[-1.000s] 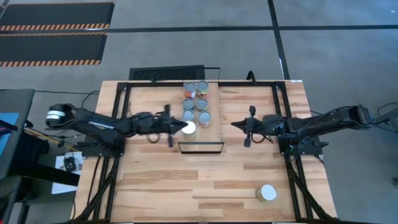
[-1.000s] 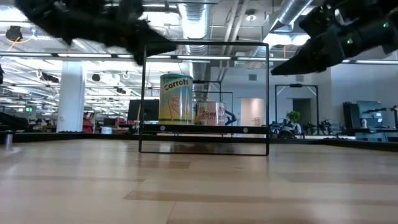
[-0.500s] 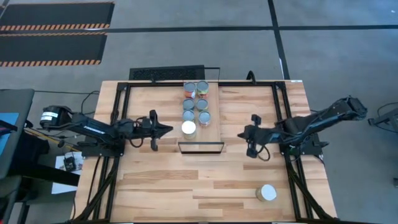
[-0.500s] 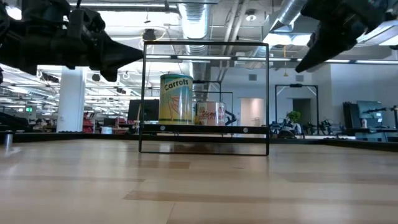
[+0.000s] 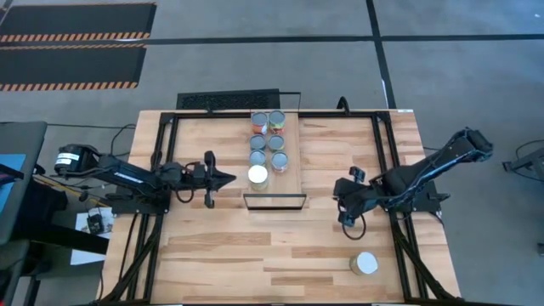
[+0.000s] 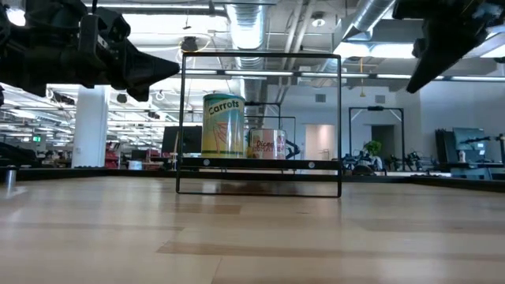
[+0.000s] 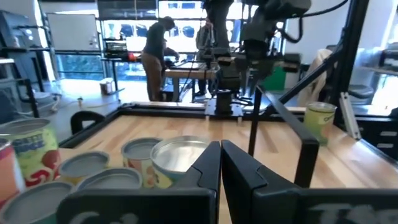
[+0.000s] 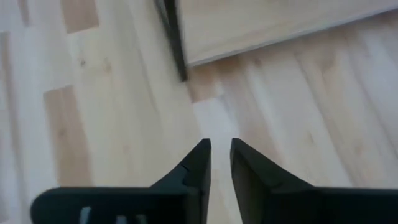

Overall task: Pick and place cans onto a shelf
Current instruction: Put the large canned oranges on the shelf aligned with the large canned carrots

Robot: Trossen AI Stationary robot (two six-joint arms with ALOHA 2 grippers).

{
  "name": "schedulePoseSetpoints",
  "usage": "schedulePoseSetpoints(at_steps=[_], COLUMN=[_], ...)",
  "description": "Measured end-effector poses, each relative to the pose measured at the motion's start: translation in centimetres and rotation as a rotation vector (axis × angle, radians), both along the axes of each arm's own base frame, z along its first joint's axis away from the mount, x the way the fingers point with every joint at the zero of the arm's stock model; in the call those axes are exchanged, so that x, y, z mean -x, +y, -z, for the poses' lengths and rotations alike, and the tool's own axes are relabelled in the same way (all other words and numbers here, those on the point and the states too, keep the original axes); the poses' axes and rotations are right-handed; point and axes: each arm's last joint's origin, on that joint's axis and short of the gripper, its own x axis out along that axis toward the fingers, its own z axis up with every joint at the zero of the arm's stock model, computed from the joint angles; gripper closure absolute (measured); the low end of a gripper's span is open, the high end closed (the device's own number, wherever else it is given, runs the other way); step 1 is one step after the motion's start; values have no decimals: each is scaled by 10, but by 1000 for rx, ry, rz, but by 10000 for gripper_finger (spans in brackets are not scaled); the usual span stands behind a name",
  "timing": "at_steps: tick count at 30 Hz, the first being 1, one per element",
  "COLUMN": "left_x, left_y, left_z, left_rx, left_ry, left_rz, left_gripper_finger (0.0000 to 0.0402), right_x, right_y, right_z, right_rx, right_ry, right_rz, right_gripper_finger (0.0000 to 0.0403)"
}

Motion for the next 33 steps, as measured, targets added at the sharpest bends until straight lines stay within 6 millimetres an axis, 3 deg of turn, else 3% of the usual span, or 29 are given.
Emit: schedulePoseSetpoints(at_steps=[7, 16, 27, 33], left_x=[14, 23, 19, 16], left_y=[5, 24, 36, 37], left_z=[-1, 5, 23, 18], left_rx=[-11, 46, 129, 100], left_ry=[-55, 51, 234, 170], left_rz=[-40, -143, -219, -223], left_gripper_finger=[400, 400, 400, 400], right_x=[-7, 6, 24, 25], right_y=[15, 43, 57, 80], right_z=[-14, -36, -33, -25], right_rx=[-80, -223, -330, -506], right_ry=[56, 132, 232, 436], right_rz=[-31, -65, 53, 106], right_gripper_finger=[305, 394, 395, 393])
